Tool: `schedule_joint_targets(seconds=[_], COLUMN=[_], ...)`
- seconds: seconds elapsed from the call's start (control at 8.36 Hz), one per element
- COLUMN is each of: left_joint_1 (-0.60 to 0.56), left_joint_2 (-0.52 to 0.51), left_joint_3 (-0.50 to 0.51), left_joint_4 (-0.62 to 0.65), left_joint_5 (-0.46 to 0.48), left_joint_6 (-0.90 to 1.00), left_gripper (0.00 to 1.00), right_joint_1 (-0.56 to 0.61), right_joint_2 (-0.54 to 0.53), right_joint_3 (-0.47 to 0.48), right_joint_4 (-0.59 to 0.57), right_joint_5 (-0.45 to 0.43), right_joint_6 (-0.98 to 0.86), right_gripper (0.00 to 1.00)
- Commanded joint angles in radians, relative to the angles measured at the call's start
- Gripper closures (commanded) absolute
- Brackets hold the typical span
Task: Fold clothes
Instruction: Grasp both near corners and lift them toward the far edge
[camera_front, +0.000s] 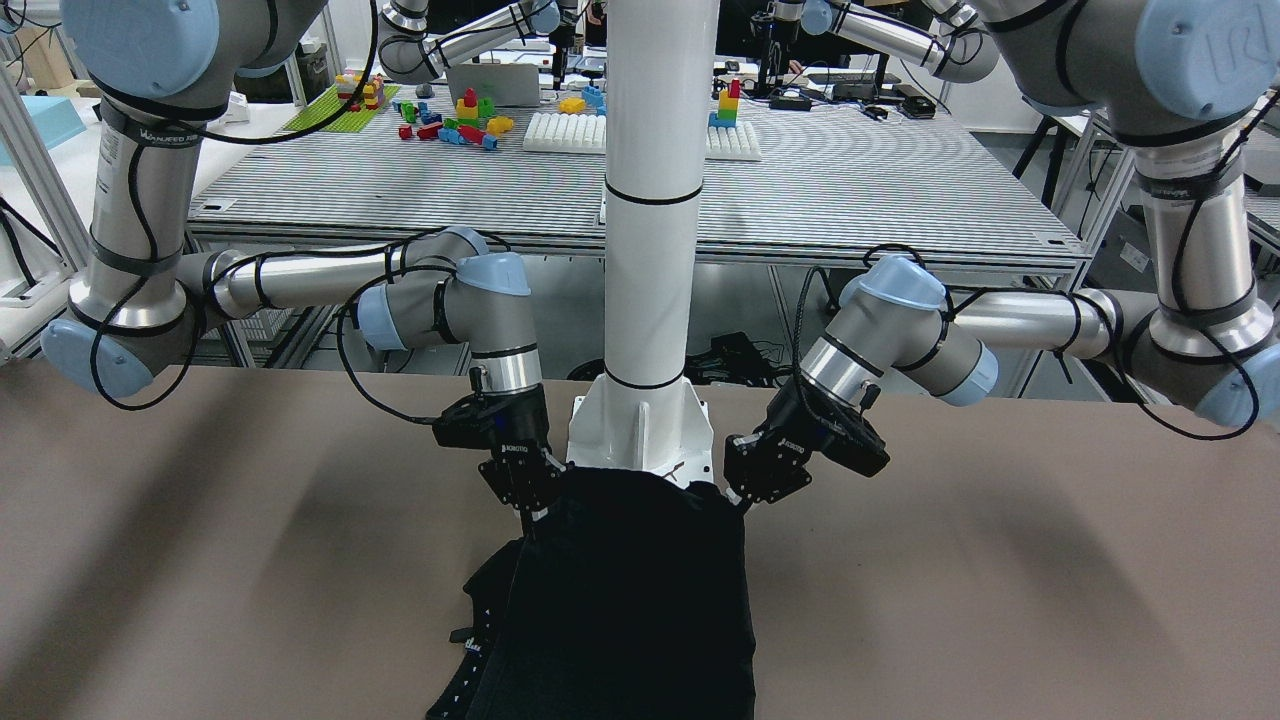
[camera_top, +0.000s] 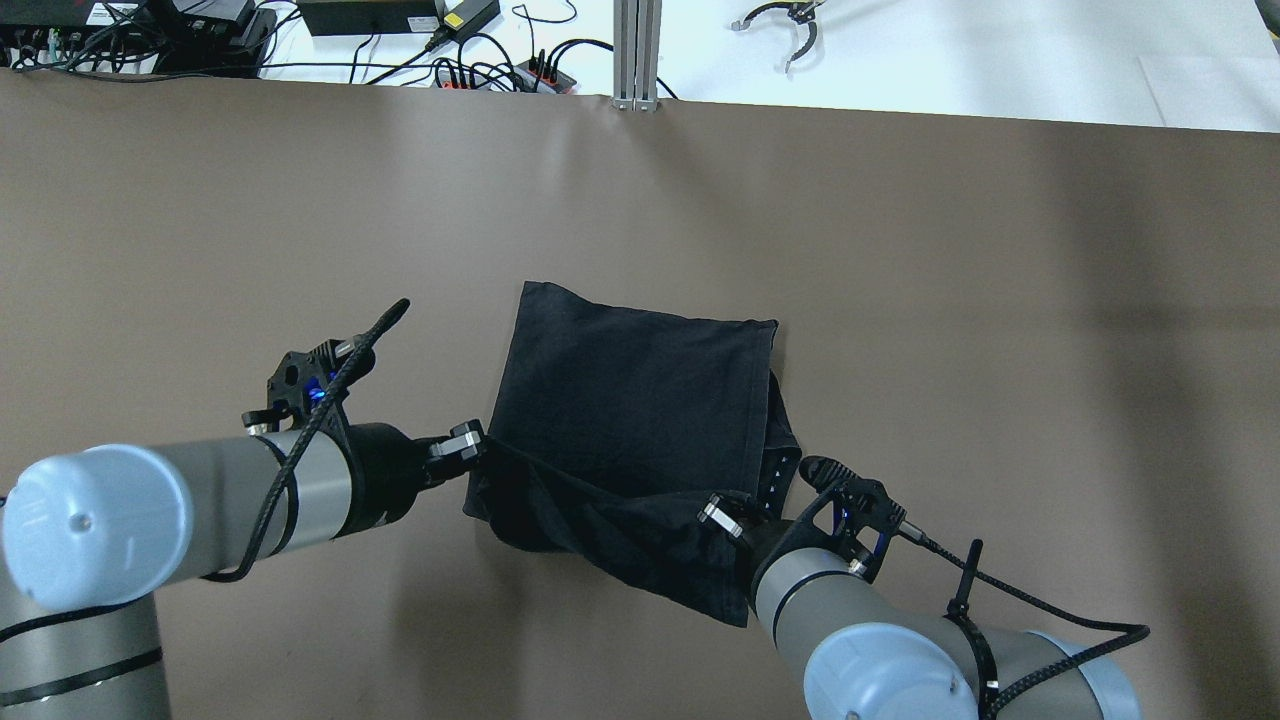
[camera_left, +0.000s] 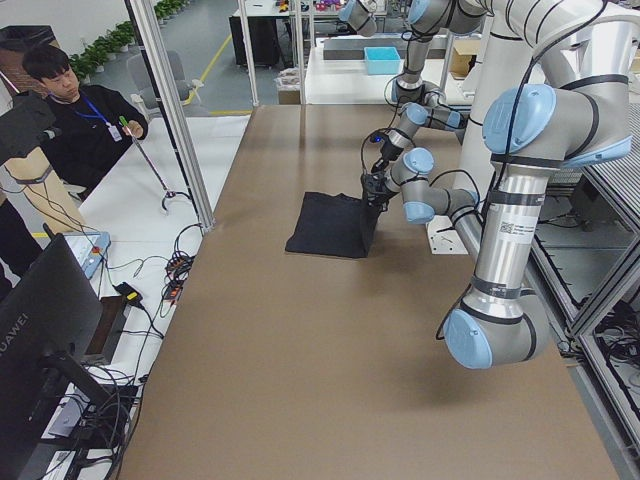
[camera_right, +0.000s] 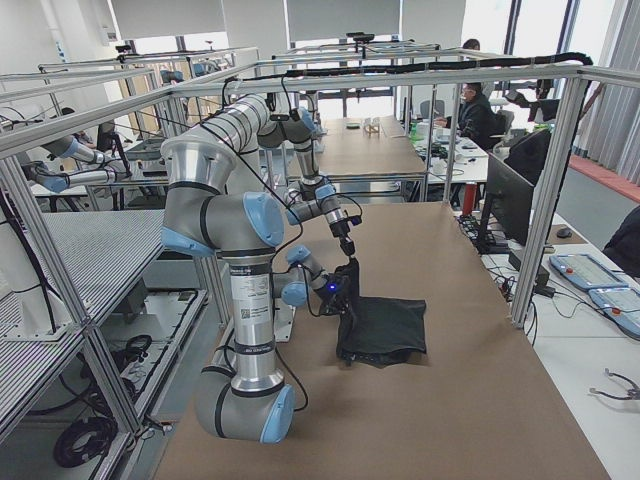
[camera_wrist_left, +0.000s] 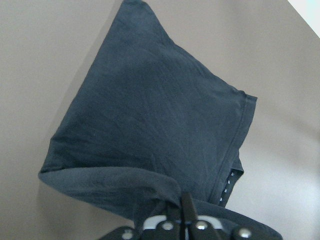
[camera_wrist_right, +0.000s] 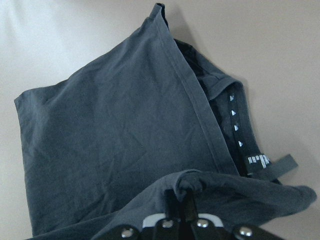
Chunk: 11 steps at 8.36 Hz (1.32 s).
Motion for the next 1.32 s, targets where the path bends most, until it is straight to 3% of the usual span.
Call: schedule_joint_targets(seconds=[0.0,0.36,0.84,1.08,1.2], left_joint_1=[-0.103,-0.16,-0.2,-0.208,-0.219], left_joint_2=[-0.086,-0.242,-0.388,-0.469,-0.488], left_joint_3=[0.136,0.366,0.642,0.835,0.915], left_joint_4=[0.019,0.01,-0.005,-0.084,-0.159], left_joint_5=[-0.008,-0.01,-0.011,-0.01,-0.01], left_joint_6=[0.093,0.137,0.188,0.2,0.217], left_gripper=[1.0,1.0,1.0,1.0,0.86], right_joint_1=[0.072,0.145,0.228,0.251,0.265], right_joint_2=[0.023,0.093,0.183,0.193,0.193], right_joint_3=[-0.041,-0.204,-0.495,-0.612,-0.637], right_joint_4=[-0.001,0.037,0.215,0.335,0.363], right_joint_5=[0.002,0.023,0.055,0.063,0.064], right_joint_6=[-0.055,-0.074,-0.124,-0.146,-0.187], right_gripper=[1.0,1.0,1.0,1.0,0.88])
